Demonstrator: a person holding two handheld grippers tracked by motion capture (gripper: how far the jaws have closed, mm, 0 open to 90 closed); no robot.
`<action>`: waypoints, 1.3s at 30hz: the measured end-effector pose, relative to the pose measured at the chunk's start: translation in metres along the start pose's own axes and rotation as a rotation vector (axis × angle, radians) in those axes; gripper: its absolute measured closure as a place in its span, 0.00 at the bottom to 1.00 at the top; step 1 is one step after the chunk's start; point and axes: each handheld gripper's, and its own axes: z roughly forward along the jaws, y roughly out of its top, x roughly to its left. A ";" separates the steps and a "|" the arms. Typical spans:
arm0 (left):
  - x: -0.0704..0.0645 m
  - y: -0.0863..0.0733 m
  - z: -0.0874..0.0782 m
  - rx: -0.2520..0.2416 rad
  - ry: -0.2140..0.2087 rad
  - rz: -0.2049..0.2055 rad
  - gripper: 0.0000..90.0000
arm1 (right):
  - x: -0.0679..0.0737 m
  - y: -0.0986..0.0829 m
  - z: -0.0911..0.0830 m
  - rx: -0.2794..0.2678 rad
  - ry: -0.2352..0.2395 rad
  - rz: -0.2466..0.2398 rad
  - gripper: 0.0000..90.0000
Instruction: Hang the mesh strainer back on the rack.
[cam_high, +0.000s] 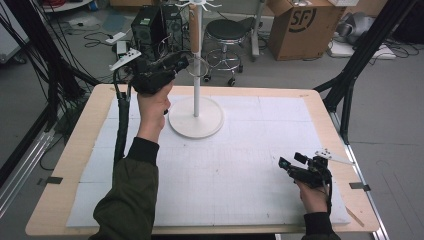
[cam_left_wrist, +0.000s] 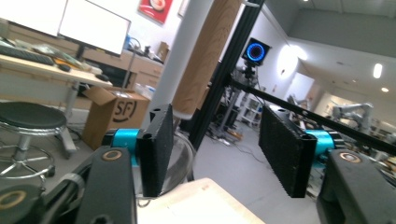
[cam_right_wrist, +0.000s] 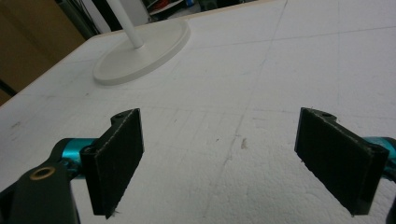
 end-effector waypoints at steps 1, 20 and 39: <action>-0.001 -0.001 -0.001 -0.001 -0.007 0.008 0.48 | 0.000 0.000 0.001 -0.003 0.000 -0.001 0.16; -0.002 -0.009 -0.020 0.059 -0.013 0.023 0.30 | 0.003 0.000 0.002 0.000 0.006 -0.011 0.16; -0.004 -0.031 -0.063 0.095 0.026 0.049 0.28 | 0.011 0.002 0.001 -0.016 0.015 -0.040 0.16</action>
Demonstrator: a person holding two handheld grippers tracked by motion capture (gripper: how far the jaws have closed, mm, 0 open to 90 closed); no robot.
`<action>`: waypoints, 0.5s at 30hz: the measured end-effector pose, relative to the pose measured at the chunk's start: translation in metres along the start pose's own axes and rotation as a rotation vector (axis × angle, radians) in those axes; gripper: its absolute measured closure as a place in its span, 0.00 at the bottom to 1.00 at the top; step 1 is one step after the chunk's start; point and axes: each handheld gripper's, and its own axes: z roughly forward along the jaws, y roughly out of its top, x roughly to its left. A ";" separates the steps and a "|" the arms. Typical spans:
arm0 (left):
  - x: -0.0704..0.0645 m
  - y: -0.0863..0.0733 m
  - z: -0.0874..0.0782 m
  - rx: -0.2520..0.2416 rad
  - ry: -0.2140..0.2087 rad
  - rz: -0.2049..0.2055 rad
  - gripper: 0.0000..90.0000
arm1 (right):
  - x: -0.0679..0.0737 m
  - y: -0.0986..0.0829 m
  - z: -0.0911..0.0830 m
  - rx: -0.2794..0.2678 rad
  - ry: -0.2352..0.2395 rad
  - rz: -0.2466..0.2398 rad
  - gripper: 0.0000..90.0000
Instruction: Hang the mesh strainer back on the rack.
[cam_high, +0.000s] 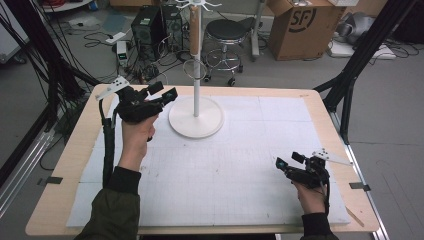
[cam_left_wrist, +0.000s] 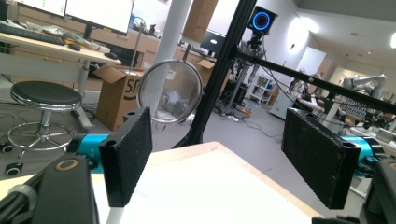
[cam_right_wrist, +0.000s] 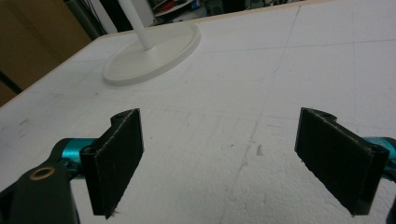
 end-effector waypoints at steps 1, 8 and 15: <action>0.000 -0.001 -0.002 -0.002 -0.001 -0.001 0.28 | 0.000 0.000 0.000 -0.001 0.001 0.000 0.16; 0.000 -0.012 -0.008 0.014 -0.001 -0.003 0.28 | 0.003 0.001 0.002 0.006 0.004 -0.005 0.16; 0.000 -0.027 -0.019 0.051 -0.008 0.007 0.28 | 0.005 0.001 0.002 0.002 0.005 -0.008 0.16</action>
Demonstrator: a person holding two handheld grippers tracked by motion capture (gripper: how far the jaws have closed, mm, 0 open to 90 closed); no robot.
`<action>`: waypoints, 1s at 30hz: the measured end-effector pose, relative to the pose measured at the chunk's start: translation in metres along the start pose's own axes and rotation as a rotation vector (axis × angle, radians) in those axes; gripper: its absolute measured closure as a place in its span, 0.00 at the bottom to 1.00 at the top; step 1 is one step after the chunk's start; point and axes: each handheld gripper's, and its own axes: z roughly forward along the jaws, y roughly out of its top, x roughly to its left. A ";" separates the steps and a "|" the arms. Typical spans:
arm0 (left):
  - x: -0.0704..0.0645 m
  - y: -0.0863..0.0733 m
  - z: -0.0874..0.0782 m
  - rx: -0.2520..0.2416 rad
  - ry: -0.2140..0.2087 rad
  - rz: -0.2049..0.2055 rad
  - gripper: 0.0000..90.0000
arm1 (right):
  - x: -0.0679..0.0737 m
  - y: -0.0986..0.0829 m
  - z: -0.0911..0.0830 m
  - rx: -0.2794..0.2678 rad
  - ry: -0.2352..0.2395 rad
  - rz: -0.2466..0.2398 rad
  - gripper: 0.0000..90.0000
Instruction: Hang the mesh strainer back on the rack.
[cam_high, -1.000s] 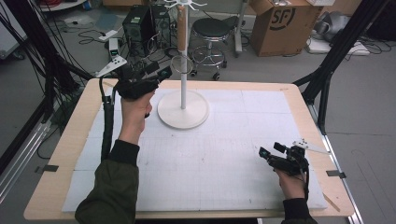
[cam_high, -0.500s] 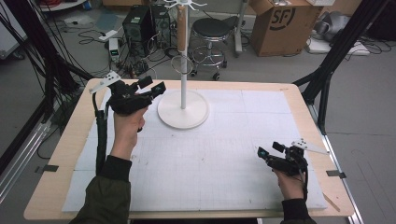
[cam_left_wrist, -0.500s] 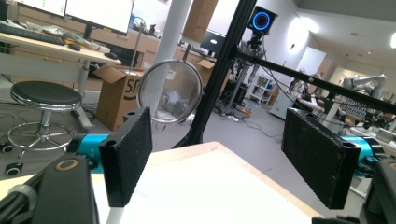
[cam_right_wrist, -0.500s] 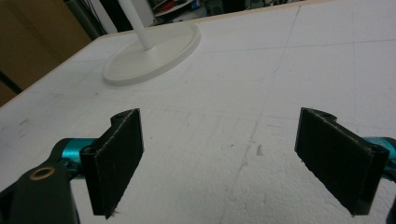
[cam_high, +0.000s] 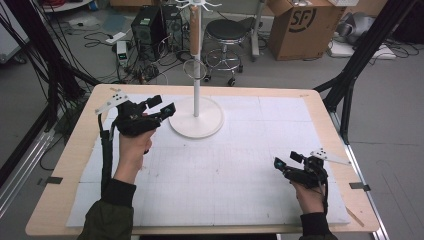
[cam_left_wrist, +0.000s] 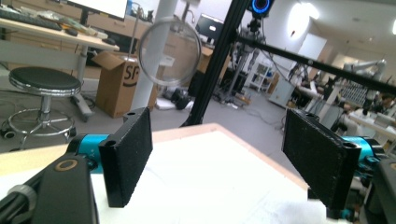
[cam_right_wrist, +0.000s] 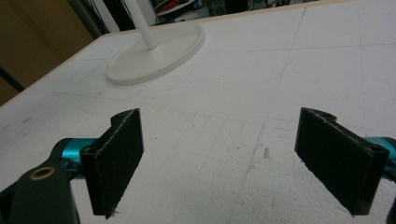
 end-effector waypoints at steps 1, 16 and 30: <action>0.000 0.000 0.000 0.000 0.000 0.000 0.28 | 0.000 0.000 0.000 0.001 0.000 0.001 0.16; 0.000 -0.035 -0.015 0.029 0.001 -0.032 0.27 | 0.000 0.000 0.001 0.003 -0.004 -0.010 0.16; 0.006 -0.058 -0.031 0.067 0.005 -0.050 0.27 | 0.005 0.000 0.001 0.008 0.001 -0.017 0.16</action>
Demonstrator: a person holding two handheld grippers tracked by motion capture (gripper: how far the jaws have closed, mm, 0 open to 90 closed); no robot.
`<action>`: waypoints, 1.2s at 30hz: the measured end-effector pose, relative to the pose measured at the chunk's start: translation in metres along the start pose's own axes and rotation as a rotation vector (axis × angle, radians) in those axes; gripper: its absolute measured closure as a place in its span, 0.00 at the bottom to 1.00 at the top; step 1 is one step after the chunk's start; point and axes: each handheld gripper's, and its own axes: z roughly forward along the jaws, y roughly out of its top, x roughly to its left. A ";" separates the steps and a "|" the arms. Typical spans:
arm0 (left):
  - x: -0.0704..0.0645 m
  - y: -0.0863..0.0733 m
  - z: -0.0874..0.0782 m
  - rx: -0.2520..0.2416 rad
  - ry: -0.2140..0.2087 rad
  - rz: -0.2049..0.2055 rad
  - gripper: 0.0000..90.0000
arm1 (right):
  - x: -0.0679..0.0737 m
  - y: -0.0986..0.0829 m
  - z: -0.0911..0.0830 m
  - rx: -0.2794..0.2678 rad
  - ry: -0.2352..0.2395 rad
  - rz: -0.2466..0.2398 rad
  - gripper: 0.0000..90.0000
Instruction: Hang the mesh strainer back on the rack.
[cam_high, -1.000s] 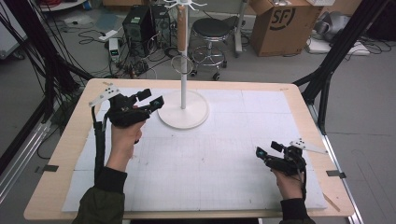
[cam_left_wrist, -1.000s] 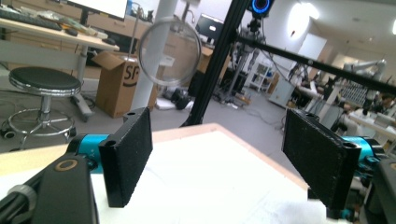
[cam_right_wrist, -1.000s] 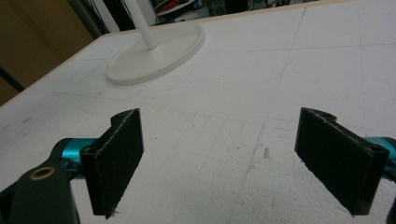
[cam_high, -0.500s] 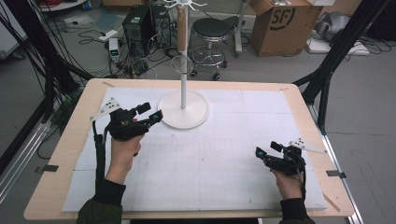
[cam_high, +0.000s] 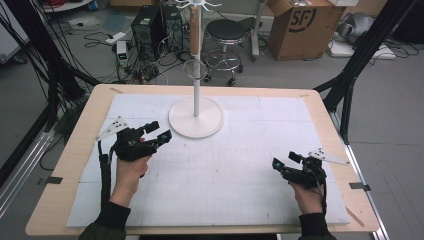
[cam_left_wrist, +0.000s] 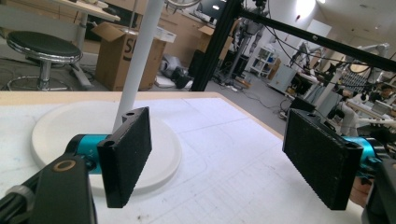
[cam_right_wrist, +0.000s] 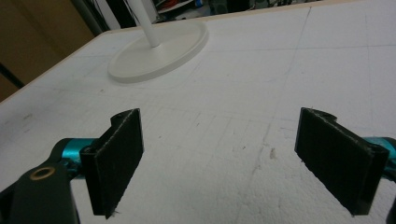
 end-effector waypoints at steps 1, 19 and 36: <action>0.000 -0.002 -0.002 0.002 0.003 -0.002 0.27 | 0.000 0.000 0.000 0.000 0.001 -0.003 0.16; 0.008 -0.040 -0.020 0.081 0.043 -0.035 0.25 | 0.003 -0.001 0.004 0.015 0.002 -0.023 0.16; 0.016 -0.061 -0.040 0.123 0.131 -0.046 0.24 | 0.004 0.000 0.006 0.008 0.012 -0.023 0.16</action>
